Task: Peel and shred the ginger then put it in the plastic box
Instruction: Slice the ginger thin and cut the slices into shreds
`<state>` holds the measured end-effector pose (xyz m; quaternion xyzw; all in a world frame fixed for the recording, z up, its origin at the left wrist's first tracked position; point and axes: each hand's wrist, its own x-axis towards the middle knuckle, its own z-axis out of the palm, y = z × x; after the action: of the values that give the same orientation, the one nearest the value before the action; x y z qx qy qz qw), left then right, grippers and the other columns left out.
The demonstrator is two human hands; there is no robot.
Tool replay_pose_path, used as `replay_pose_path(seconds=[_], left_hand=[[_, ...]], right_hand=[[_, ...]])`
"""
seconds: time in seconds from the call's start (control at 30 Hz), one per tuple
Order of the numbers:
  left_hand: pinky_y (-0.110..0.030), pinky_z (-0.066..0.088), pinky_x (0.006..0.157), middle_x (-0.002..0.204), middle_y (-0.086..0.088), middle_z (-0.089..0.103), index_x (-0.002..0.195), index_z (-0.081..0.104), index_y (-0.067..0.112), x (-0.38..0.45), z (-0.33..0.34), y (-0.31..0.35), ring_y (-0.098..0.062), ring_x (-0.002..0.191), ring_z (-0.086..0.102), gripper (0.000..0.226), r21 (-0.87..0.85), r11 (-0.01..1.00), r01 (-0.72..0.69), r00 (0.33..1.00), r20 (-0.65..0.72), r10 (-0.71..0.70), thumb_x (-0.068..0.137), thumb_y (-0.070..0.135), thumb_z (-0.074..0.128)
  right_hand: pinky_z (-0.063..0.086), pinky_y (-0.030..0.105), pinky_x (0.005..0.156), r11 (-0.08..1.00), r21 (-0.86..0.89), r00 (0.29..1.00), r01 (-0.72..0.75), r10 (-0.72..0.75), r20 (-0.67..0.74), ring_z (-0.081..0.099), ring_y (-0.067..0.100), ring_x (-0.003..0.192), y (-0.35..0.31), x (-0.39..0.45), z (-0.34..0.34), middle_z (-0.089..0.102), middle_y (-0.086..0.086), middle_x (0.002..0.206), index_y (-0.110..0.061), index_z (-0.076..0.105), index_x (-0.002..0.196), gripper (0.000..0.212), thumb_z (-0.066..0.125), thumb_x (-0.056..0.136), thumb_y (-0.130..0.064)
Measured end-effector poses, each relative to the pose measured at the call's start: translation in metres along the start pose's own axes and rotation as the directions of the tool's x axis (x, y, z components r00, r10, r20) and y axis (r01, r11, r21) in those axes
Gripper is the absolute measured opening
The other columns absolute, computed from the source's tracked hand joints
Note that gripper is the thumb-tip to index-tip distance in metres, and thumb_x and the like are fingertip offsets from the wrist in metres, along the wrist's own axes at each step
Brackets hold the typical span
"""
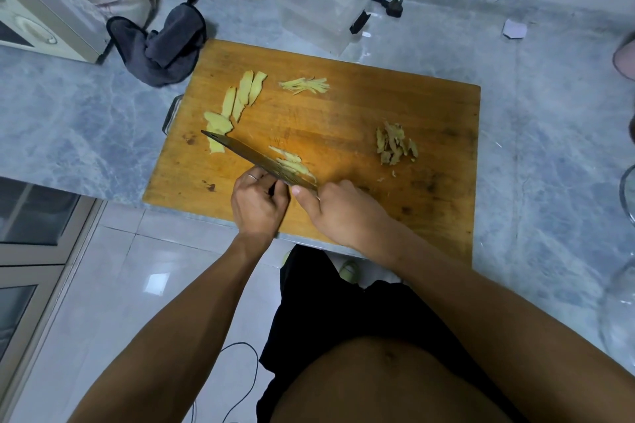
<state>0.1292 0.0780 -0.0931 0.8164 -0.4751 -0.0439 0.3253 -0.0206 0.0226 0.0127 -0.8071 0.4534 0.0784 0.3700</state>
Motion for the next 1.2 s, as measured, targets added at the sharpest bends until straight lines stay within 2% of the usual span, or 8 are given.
replay_pose_path(seconds=[0.2,0.33,0.43,0.57,0.67,0.77,0.93,1.2], left_hand=[[-0.026,0.032,0.064,0.068,-0.019,0.061,0.062,0.064,-0.001,0.000,-0.002,0.003,-0.035,0.060,0.057,0.011,0.010,1.000,0.004,1.000,0.013,-0.005,0.070,0.005,0.067],[-0.029,0.040,0.063,0.070,-0.020,0.063,0.062,0.064,-0.001,0.000,-0.004,0.002,-0.037,0.063,0.059,0.012,-0.012,1.000,0.020,0.999,0.025,-0.020,0.071,0.006,0.067],[-0.029,0.043,0.063,0.077,-0.016,0.066,0.071,0.069,0.001,0.000,-0.005,0.003,-0.034,0.069,0.059,0.009,-0.026,1.000,-0.010,1.000,0.020,0.010,0.076,0.008,0.067],[-0.024,0.032,0.063,0.078,-0.012,0.066,0.075,0.072,0.005,0.002,-0.004,0.000,-0.032,0.071,0.060,0.015,-0.041,0.999,-0.036,0.999,0.006,0.036,0.080,0.013,0.060],[-0.022,0.031,0.064,0.085,-0.011,0.070,0.080,0.074,0.005,0.001,-0.003,-0.002,-0.030,0.077,0.063,0.021,-0.057,0.997,-0.047,0.999,0.007,0.048,0.083,0.018,0.057],[-0.022,0.031,0.064,0.086,-0.012,0.070,0.079,0.074,0.004,0.001,-0.003,-0.002,-0.030,0.077,0.063,0.025,-0.062,0.997,-0.056,0.998,-0.001,0.056,0.083,0.019,0.055],[-0.029,0.044,0.063,0.090,-0.011,0.071,0.083,0.075,0.005,-0.002,-0.002,0.000,-0.034,0.077,0.065,0.020,-0.012,0.999,-0.052,0.998,0.026,0.052,0.084,0.017,0.059],[-0.031,0.047,0.056,0.092,-0.016,0.068,0.085,0.073,0.004,-0.009,-0.003,0.006,-0.037,0.075,0.064,0.033,0.124,0.979,-0.160,0.987,0.052,0.155,0.090,0.027,0.051]], right_hand=[[0.037,0.034,0.072,1.000,-0.009,0.999,-0.023,0.023,0.021,0.060,0.043,0.101,-0.008,0.007,0.007,0.058,0.022,0.097,-0.006,0.065,0.099,0.067,0.024,0.103,-0.060],[0.039,0.034,0.070,1.000,-0.007,1.000,-0.004,0.005,0.028,0.061,0.041,0.097,-0.008,0.008,0.007,0.062,0.023,0.101,-0.006,0.068,0.106,0.070,0.024,0.103,-0.060],[0.042,0.034,0.068,1.000,0.002,0.999,0.022,-0.022,0.025,0.062,0.039,0.091,-0.004,0.007,0.003,0.062,0.019,0.092,-0.011,0.067,0.095,0.066,0.024,0.103,-0.060],[0.040,0.034,0.067,1.000,-0.011,1.000,0.022,-0.023,-0.017,0.061,0.036,0.086,0.003,0.000,-0.001,0.058,0.015,0.082,-0.008,0.059,0.077,0.066,0.026,0.103,-0.058],[0.038,0.033,0.067,0.999,0.016,0.999,0.029,-0.029,-0.016,0.062,0.039,0.086,0.009,-0.005,-0.001,0.058,0.017,0.082,-0.018,0.044,0.061,0.062,0.025,0.102,-0.060],[0.036,0.033,0.066,0.999,0.039,1.000,0.022,-0.021,-0.017,0.062,0.039,0.084,0.009,-0.007,-0.001,0.053,0.015,0.078,-0.020,0.041,0.059,0.061,0.025,0.102,-0.061],[0.041,0.034,0.067,1.000,0.026,1.000,-0.011,0.010,0.022,0.060,0.037,0.086,0.007,-0.009,-0.006,0.058,0.017,0.087,-0.015,0.050,0.068,0.065,0.023,0.101,-0.062],[0.034,0.031,0.060,1.000,-0.006,0.999,-0.022,0.022,0.036,0.050,0.030,0.076,0.004,-0.006,-0.006,0.044,0.008,0.074,-0.013,0.047,0.068,0.062,0.026,0.102,-0.061]])
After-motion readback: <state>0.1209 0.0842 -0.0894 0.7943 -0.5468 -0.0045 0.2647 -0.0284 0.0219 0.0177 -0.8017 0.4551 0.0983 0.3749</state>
